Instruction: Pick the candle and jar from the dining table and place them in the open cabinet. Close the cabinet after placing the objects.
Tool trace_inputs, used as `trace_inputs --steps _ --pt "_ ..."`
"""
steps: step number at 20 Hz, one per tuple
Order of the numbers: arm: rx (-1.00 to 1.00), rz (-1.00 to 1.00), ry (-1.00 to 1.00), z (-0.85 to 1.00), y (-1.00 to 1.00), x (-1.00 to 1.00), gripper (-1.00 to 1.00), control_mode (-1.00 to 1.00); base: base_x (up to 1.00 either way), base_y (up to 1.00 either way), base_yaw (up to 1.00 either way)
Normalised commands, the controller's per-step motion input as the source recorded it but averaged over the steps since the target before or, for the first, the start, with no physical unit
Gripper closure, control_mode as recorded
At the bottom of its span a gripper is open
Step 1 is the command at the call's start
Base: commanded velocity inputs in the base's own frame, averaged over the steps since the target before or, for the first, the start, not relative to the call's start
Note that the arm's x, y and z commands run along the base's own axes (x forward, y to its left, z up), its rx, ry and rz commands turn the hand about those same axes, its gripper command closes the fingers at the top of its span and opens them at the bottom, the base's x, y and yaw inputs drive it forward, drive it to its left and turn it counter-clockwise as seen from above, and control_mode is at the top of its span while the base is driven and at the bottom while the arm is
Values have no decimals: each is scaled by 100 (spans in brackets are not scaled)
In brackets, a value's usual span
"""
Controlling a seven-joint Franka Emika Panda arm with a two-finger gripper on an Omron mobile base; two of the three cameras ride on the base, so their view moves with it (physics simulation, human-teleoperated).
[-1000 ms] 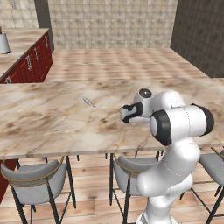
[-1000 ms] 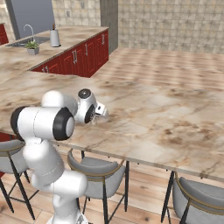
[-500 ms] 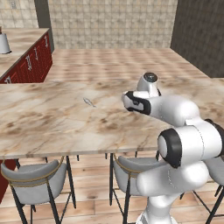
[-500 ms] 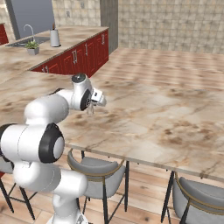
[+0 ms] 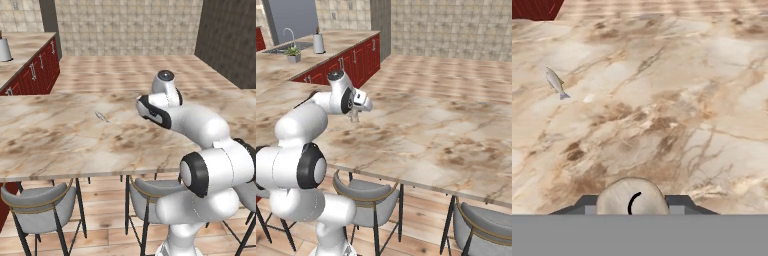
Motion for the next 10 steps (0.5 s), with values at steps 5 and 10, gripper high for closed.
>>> trace_inputs --steps 5,10 --pt "0 0 0 0 0 0 100 -100 0 0 0" --pt "0 1 -2 0 0 -12 100 100 -32 11 6"
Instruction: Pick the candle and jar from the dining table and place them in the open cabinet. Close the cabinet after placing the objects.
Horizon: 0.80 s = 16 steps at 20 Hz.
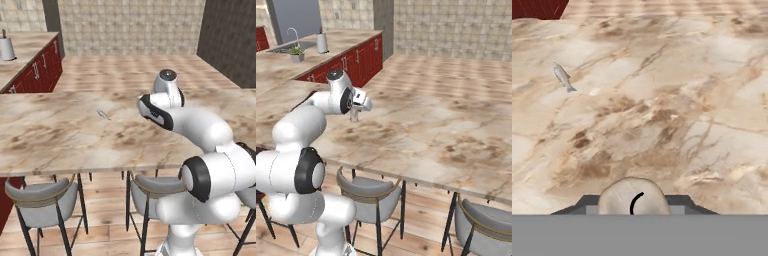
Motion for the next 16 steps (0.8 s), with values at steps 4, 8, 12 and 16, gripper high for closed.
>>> trace_inputs --steps 4,8,12,16 --pt "0 0 0 0 0 0 100 100 -44 61 23" --pt "0 0 0 0 0 0 100 100 -10 88 33" --pt "0 0 0 0 0 0 100 100 2 100 41" --pt "0 0 0 0 0 0 100 100 24 100 43"
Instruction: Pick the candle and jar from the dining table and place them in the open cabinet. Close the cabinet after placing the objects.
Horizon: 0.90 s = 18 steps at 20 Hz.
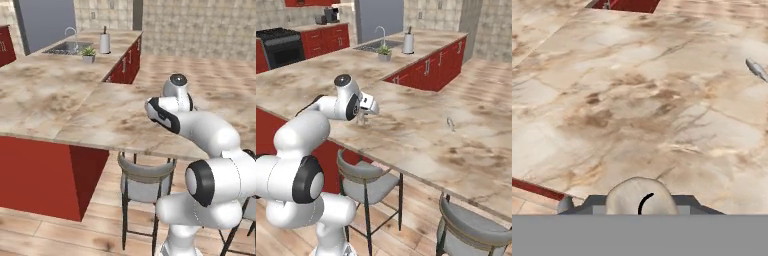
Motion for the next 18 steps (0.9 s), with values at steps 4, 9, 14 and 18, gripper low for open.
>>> trace_inputs --steps 4,9,14,18 --pt "0 0 0 0 0 0 100 100 29 100 40" --pt "0 0 0 0 0 0 100 100 39 100 40" --pt "0 0 0 0 0 0 100 100 50 100 40" --pt "0 0 0 0 0 0 100 100 59 100 39"
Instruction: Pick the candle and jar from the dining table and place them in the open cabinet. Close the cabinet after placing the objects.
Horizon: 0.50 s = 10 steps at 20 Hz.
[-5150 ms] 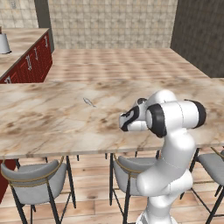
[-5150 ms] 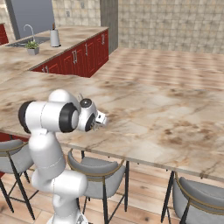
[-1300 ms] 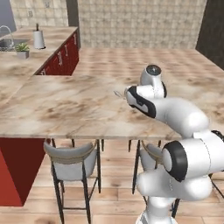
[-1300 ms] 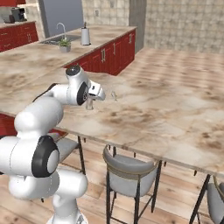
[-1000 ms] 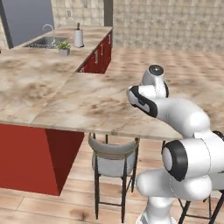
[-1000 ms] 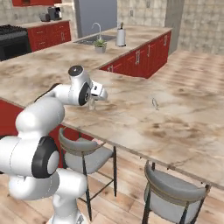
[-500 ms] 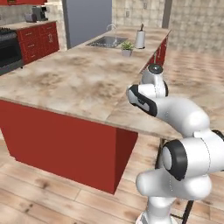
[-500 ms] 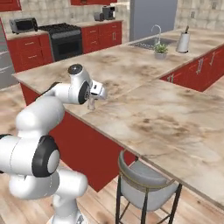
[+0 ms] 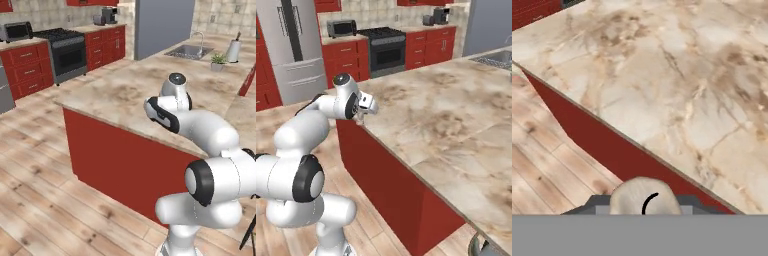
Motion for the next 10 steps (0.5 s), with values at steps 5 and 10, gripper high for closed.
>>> trace_inputs --steps 5,10 --pt "0 0 0 0 0 0 100 100 80 90 35" --pt "0 0 0 0 0 0 100 100 87 83 30"
